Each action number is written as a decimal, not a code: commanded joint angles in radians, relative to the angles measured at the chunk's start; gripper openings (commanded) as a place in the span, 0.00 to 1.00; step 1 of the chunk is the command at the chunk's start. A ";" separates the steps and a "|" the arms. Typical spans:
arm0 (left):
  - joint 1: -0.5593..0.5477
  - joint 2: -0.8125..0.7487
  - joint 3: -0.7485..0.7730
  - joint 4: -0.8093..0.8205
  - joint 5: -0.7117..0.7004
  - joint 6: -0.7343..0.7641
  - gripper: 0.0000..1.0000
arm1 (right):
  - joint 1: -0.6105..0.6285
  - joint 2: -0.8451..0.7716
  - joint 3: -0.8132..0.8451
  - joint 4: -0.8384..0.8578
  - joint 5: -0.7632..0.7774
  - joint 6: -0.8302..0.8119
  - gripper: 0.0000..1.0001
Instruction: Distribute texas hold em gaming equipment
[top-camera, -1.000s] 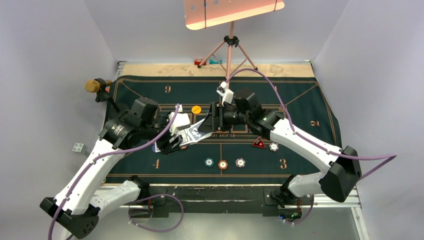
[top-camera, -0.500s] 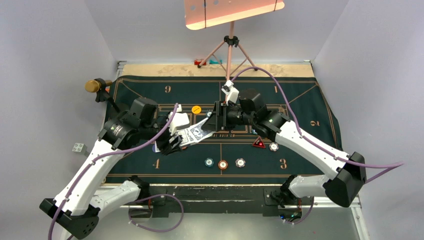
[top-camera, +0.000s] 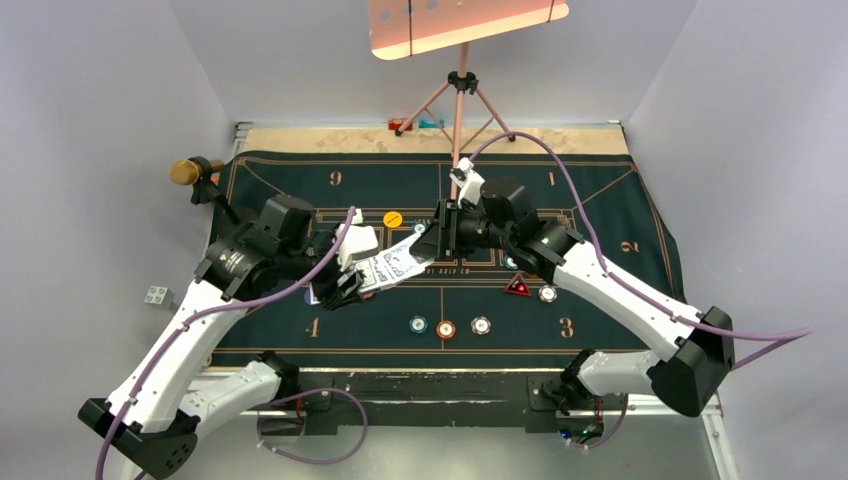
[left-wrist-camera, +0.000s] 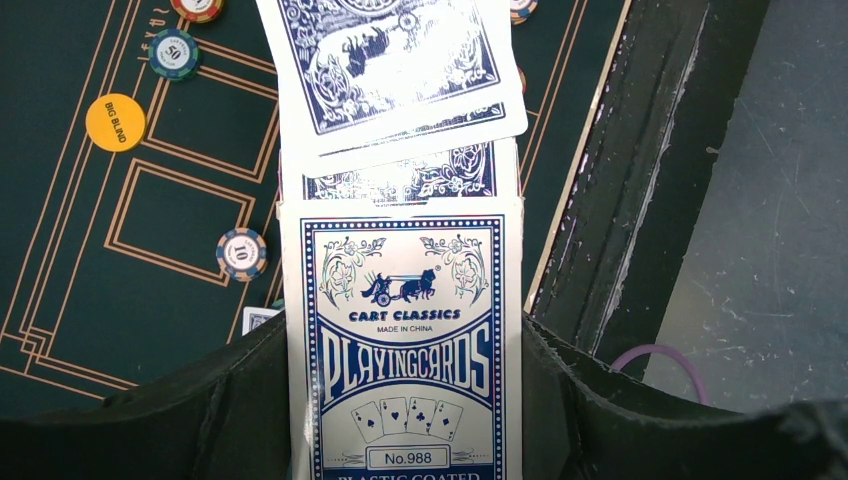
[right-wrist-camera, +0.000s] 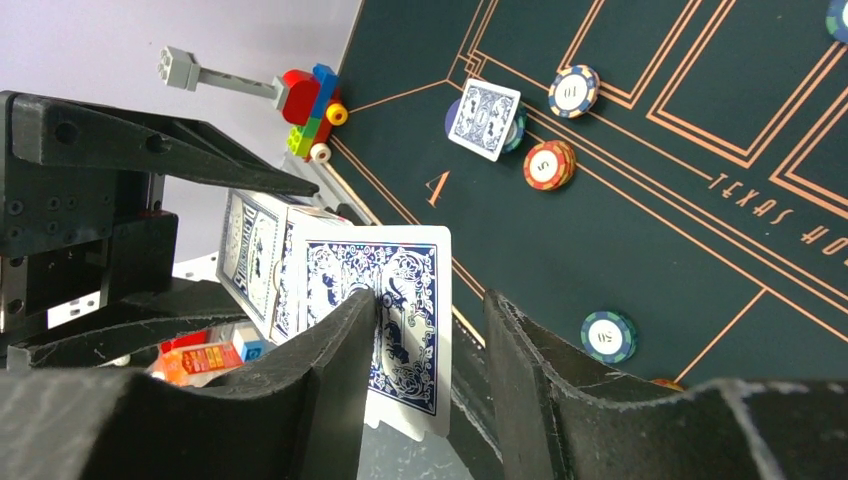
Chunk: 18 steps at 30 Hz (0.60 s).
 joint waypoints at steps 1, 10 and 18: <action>0.009 -0.018 0.047 0.027 0.043 -0.014 0.00 | -0.009 -0.051 0.006 -0.016 0.044 -0.031 0.46; 0.011 -0.019 0.047 0.026 0.044 -0.014 0.00 | -0.016 -0.074 0.017 -0.030 0.058 -0.036 0.40; 0.011 -0.017 0.047 0.026 0.045 -0.012 0.00 | -0.024 -0.082 0.026 -0.034 0.052 -0.034 0.27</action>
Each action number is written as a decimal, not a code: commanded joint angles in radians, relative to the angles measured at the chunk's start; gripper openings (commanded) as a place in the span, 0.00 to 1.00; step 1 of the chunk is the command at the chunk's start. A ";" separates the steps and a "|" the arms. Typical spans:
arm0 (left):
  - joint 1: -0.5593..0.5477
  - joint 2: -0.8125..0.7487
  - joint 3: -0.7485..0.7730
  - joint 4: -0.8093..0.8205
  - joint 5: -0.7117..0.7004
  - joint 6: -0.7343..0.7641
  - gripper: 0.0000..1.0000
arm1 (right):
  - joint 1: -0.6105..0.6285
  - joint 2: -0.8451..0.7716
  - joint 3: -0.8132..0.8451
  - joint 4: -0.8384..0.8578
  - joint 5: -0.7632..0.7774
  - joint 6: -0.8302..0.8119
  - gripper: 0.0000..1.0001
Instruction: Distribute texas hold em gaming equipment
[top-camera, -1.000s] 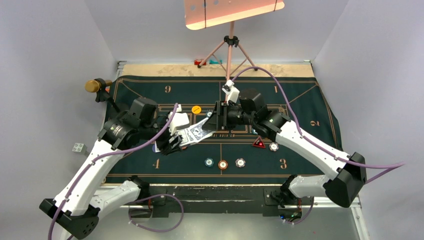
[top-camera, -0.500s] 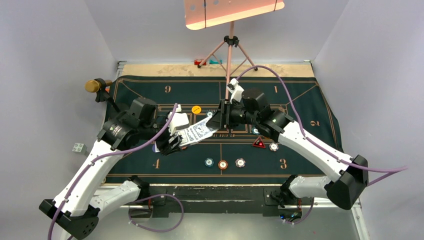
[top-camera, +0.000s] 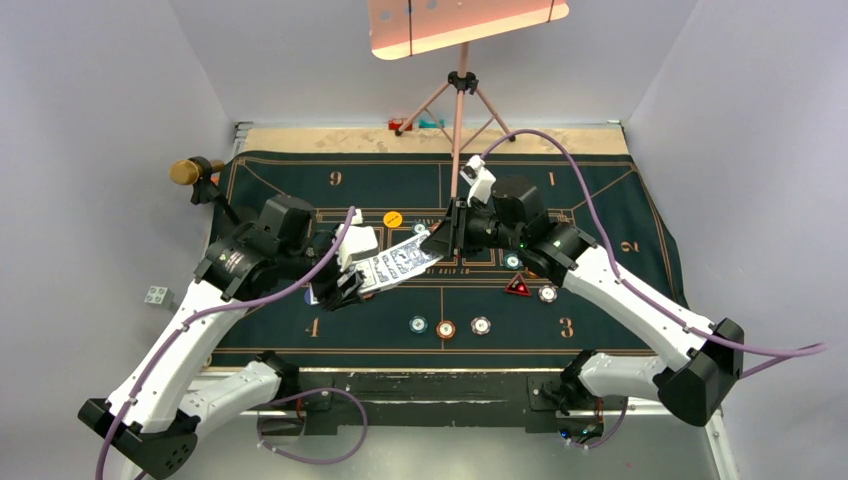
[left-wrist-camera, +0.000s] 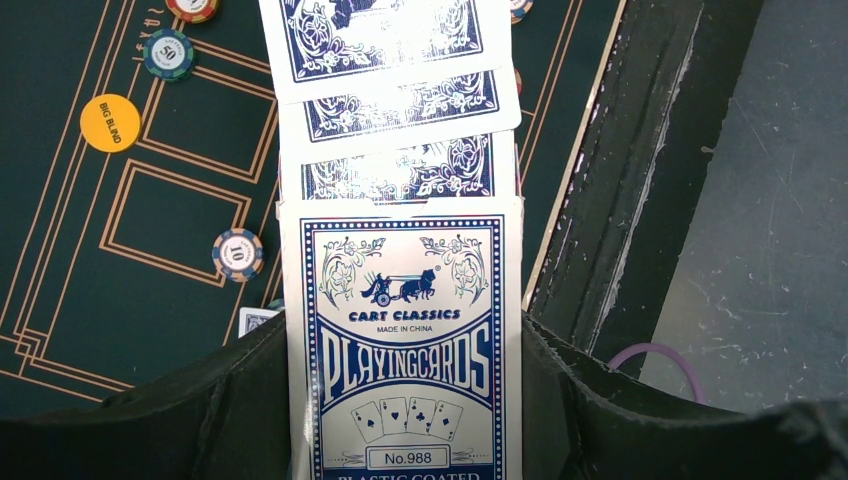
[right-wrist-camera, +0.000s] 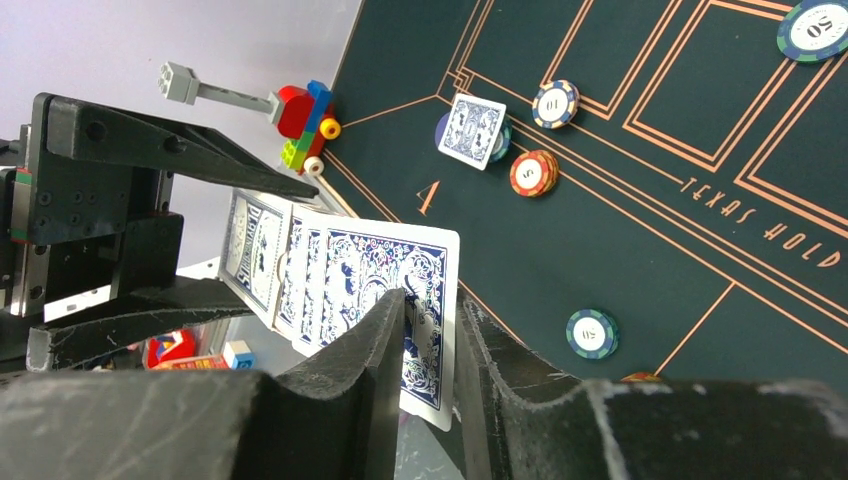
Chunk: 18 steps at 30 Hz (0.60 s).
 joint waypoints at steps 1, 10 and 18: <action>0.010 -0.017 0.047 0.029 0.039 -0.012 0.00 | -0.009 -0.023 0.028 0.003 0.021 -0.016 0.27; 0.011 -0.014 0.044 0.028 0.038 -0.012 0.00 | -0.023 -0.045 0.049 -0.009 0.024 -0.025 0.23; 0.011 -0.010 0.048 0.030 0.040 -0.014 0.00 | -0.024 -0.063 0.060 0.036 -0.036 -0.020 0.20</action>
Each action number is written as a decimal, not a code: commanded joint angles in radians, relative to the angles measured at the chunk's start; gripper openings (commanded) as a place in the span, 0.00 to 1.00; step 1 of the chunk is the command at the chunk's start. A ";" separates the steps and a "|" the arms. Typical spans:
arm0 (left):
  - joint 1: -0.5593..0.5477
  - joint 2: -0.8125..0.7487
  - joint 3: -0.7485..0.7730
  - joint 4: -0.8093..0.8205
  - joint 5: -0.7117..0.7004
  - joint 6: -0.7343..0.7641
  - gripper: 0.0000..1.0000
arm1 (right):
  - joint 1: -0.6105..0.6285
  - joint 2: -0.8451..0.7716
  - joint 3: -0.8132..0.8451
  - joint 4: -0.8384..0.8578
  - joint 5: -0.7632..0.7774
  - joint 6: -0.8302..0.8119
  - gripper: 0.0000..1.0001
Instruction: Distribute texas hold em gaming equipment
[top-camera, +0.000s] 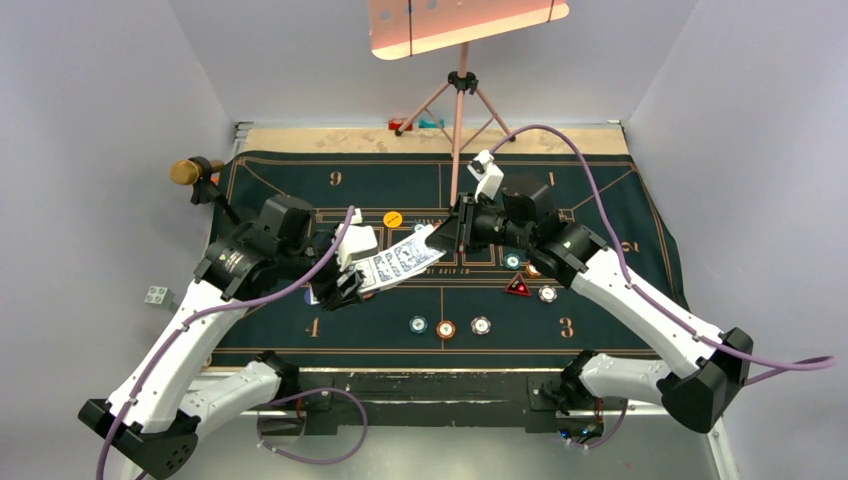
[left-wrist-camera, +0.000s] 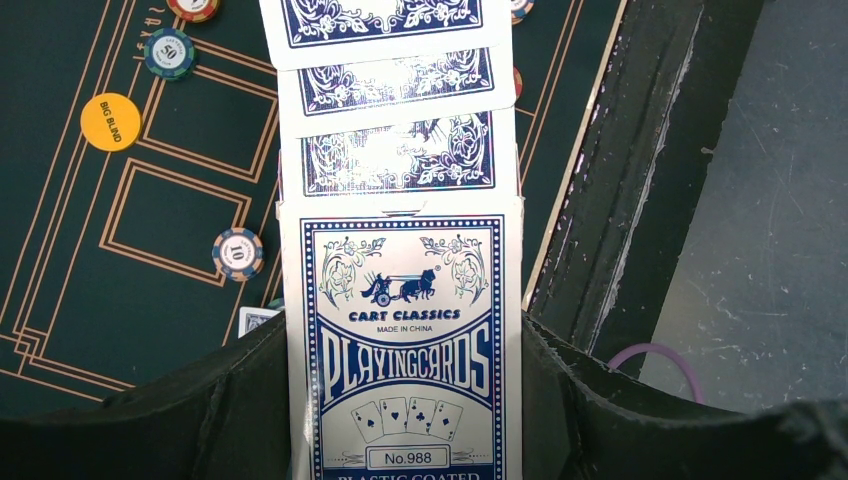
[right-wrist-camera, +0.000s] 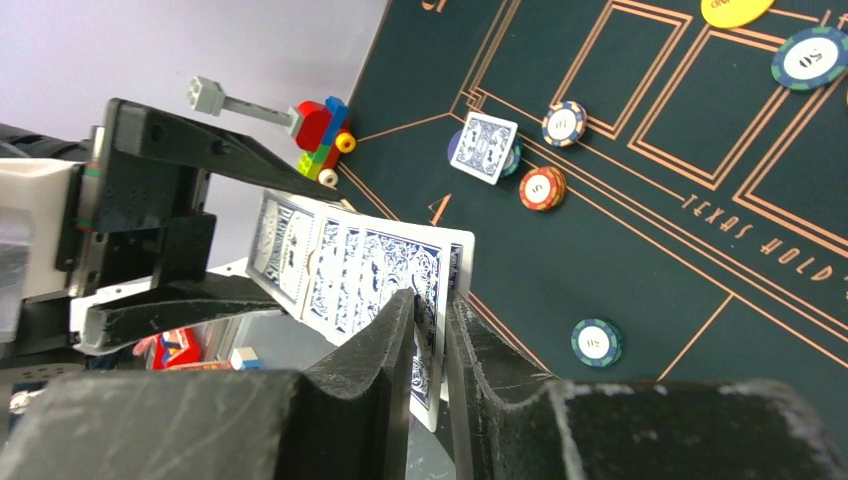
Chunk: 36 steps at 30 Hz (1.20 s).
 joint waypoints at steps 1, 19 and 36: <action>0.006 -0.012 0.048 0.032 0.039 -0.014 0.00 | -0.005 -0.030 0.044 0.052 -0.042 -0.014 0.20; 0.006 -0.018 0.044 0.026 0.033 -0.010 0.00 | -0.041 -0.022 0.064 0.188 -0.196 0.137 0.00; 0.006 -0.030 0.040 0.011 0.054 0.002 0.00 | -0.321 0.036 0.058 0.306 -0.205 0.242 0.00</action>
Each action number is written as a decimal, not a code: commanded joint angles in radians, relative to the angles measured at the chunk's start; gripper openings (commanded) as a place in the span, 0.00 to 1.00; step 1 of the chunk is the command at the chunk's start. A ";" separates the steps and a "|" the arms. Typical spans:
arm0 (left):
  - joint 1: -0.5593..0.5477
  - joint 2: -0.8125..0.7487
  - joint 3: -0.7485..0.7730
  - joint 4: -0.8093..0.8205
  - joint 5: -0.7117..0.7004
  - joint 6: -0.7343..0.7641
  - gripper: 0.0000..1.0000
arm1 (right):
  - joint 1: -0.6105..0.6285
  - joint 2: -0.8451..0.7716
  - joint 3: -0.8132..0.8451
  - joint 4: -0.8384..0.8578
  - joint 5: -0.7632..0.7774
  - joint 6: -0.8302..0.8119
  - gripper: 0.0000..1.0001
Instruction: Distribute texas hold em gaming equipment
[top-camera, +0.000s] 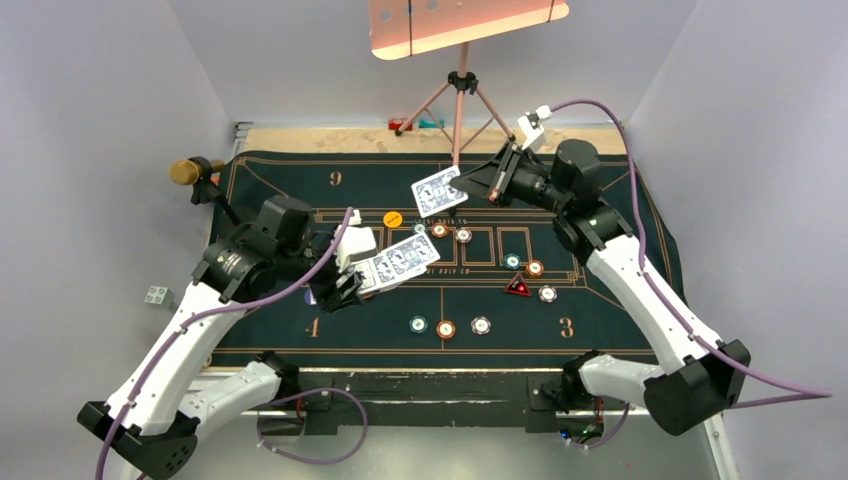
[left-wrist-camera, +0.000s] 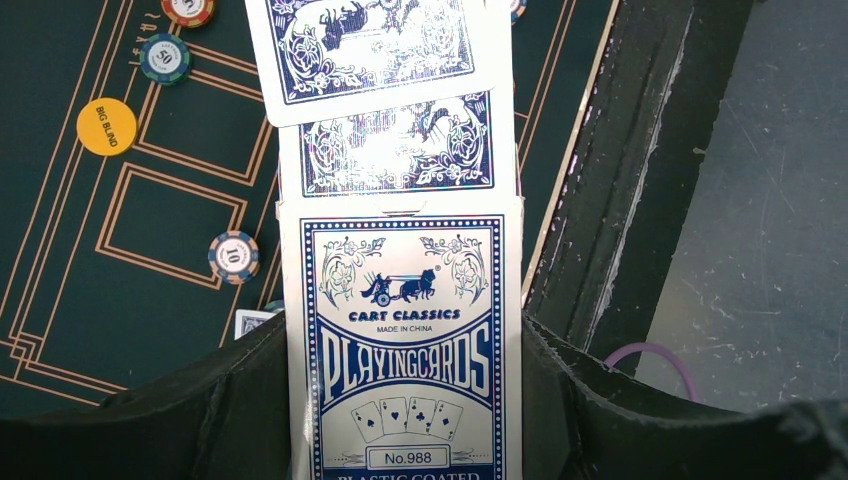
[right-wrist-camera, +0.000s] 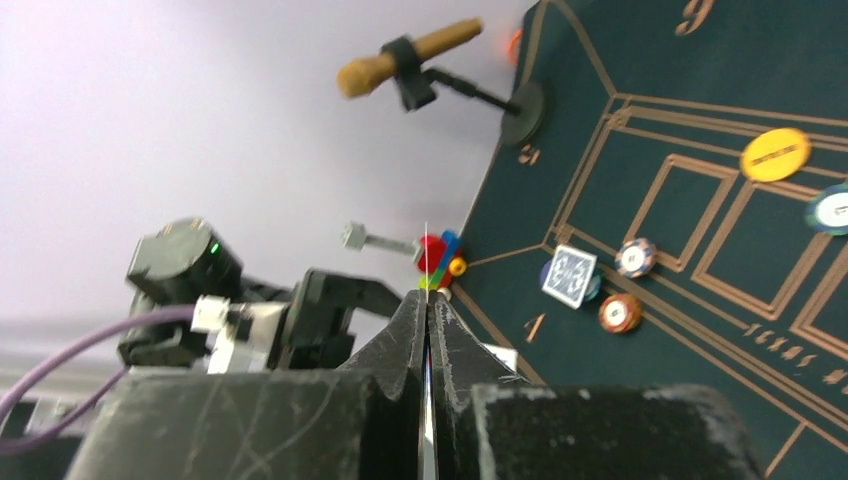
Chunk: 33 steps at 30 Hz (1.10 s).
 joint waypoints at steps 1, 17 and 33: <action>0.006 -0.023 0.043 0.009 0.047 0.003 0.00 | -0.052 0.056 0.019 0.030 0.067 -0.035 0.00; 0.006 -0.024 0.068 -0.016 0.053 0.015 0.00 | -0.049 0.532 -0.041 0.226 0.188 -0.096 0.00; 0.006 -0.025 0.060 -0.004 0.061 0.010 0.00 | -0.005 0.759 0.022 0.379 0.247 -0.012 0.00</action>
